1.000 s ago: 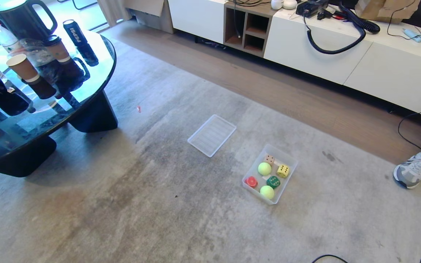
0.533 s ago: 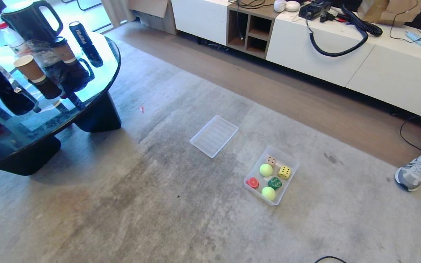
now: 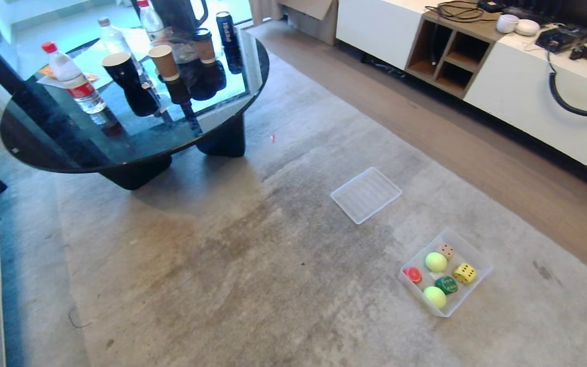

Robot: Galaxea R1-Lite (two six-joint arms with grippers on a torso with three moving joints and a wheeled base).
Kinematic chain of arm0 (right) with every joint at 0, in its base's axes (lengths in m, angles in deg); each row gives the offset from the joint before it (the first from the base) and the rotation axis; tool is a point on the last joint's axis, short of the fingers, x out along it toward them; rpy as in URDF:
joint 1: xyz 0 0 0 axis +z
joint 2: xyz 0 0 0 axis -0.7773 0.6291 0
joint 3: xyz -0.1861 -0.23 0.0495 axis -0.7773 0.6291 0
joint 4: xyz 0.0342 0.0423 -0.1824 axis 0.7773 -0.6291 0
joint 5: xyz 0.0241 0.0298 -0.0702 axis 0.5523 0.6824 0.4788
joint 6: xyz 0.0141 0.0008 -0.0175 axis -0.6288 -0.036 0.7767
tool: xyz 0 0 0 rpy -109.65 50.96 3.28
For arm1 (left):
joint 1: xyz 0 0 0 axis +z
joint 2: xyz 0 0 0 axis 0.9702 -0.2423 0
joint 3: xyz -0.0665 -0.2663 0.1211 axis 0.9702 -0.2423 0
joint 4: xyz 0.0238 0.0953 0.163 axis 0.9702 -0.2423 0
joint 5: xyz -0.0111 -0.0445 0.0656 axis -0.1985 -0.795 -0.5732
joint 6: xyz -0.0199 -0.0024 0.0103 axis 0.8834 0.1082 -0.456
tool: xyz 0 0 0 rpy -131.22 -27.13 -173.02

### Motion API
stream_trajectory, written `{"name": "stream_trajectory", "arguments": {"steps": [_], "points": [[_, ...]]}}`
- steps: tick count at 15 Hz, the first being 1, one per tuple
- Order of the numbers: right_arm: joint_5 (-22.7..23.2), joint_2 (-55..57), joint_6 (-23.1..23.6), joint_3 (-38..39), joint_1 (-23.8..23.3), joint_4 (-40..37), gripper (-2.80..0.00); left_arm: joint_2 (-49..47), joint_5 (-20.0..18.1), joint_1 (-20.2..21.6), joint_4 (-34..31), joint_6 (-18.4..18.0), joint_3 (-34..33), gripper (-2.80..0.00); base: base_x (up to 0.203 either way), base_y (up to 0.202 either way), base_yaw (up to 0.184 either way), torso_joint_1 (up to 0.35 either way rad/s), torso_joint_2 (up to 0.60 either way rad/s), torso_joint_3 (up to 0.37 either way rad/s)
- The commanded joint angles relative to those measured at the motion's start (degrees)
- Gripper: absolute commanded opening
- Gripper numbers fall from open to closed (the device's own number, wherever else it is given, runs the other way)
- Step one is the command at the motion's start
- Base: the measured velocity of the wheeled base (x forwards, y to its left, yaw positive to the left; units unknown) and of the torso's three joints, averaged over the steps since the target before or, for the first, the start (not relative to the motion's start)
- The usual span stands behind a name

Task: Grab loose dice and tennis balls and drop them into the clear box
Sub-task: Close the lid

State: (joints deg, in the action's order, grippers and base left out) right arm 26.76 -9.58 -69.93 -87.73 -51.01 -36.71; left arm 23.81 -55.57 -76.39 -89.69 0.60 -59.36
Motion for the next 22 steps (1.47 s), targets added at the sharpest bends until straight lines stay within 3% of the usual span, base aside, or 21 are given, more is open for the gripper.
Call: {"name": "stream_trajectory", "arguments": {"steps": [1,16,22], "points": [[0.04,-0.01,-0.01,0.03,0.0,-0.05,-2.8,0.0,0.05,-0.02,0.0,0.03,0.0,-2.8,0.001,-0.008,0.145,0.002,0.0,0.0],[-0.03,-0.01,-0.09,0.03,0.0,0.02,-2.8,0.0,0.87,-0.02,0.0,1.17,0.0,-2.8,0.0,0.0,0.01,0.001,0.0,0.001],[-0.03,-0.01,-0.09,0.02,0.0,0.02,-2.8,0.0,0.96,-0.02,-0.08,1.61,0.0,-2.8,0.176,0.0,0.0,0.002,0.0,0.001]]}}
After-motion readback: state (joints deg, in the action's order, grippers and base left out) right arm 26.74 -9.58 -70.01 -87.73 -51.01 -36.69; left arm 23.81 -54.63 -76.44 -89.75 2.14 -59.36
